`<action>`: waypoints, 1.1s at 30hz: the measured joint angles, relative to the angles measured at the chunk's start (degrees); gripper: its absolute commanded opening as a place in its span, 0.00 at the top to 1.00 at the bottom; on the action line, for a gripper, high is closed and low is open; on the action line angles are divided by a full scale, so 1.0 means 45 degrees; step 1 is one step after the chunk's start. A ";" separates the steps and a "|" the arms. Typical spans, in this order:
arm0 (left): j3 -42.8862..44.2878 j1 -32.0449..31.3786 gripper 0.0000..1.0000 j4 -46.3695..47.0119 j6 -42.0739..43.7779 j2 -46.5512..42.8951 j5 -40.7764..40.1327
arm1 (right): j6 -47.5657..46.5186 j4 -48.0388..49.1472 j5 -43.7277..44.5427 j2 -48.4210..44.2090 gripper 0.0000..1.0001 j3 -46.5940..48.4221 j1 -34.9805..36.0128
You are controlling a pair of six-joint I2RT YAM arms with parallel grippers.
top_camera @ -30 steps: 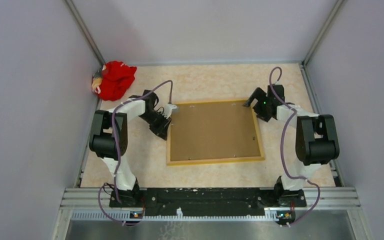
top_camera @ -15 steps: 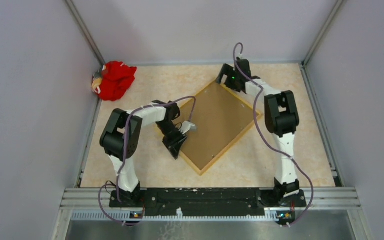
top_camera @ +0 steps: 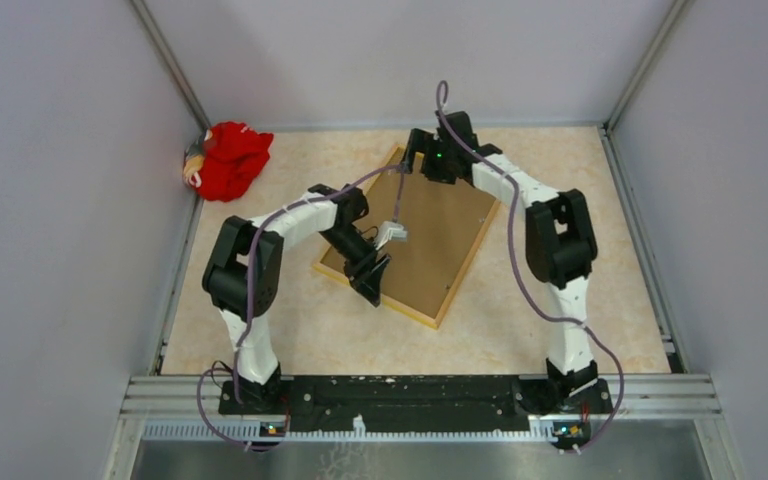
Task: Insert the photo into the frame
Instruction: Adjust the photo frame at the center of the board.
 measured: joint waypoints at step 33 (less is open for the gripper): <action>0.3225 0.6377 0.78 0.1064 -0.1219 0.3468 0.1005 | 0.1302 0.1763 0.0670 -1.0661 0.01 -1.4416 -0.2205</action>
